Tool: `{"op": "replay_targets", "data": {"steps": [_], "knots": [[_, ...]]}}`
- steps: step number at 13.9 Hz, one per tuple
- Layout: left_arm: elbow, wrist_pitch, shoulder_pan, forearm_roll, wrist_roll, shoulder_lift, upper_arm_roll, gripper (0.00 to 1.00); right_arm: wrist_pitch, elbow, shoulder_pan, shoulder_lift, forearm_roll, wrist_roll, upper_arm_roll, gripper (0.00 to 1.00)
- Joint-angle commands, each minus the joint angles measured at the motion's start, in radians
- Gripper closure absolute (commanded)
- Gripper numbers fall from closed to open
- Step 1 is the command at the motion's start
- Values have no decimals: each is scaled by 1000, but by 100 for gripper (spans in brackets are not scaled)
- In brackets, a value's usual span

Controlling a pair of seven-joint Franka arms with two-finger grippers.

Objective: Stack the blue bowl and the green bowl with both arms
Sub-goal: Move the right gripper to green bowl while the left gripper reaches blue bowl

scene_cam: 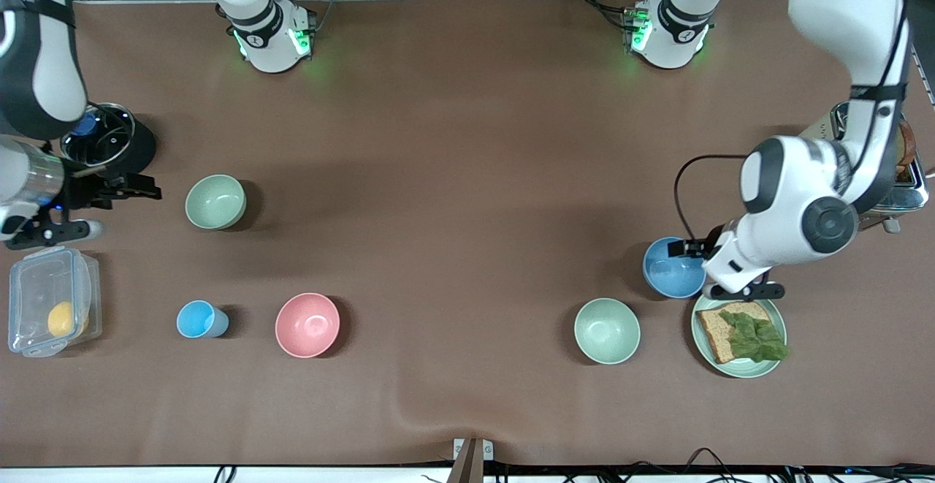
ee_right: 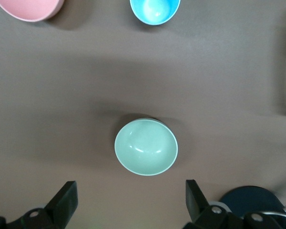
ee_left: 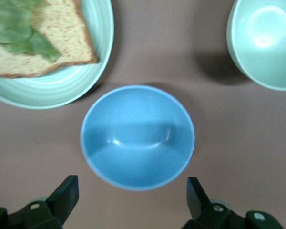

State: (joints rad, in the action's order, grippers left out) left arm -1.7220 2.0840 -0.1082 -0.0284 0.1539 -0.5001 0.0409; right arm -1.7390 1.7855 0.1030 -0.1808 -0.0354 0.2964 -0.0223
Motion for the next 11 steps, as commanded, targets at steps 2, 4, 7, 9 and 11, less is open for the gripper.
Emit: {"op": "replay_targets", "data": {"steps": [2, 4, 7, 9, 11], "knots": [[15, 94, -44, 30, 65, -98, -3, 0, -159, 152, 15, 34, -18, 56, 9, 0], [18, 114, -48, 30, 65, -126, -3, 0, -291, 240, 29, 29, -18, 76, 9, 0], [41, 117, -51, 30, 67, -170, -3, 8, -407, 325, 44, 27, -18, 131, 9, 0], [39, 117, -57, 30, 67, -170, -3, 100, -438, 342, 81, 18, -20, 179, 9, 0], [41, 117, -57, 30, 65, -172, -3, 100, -482, 385, 86, 18, -21, 187, 9, 0]]}}
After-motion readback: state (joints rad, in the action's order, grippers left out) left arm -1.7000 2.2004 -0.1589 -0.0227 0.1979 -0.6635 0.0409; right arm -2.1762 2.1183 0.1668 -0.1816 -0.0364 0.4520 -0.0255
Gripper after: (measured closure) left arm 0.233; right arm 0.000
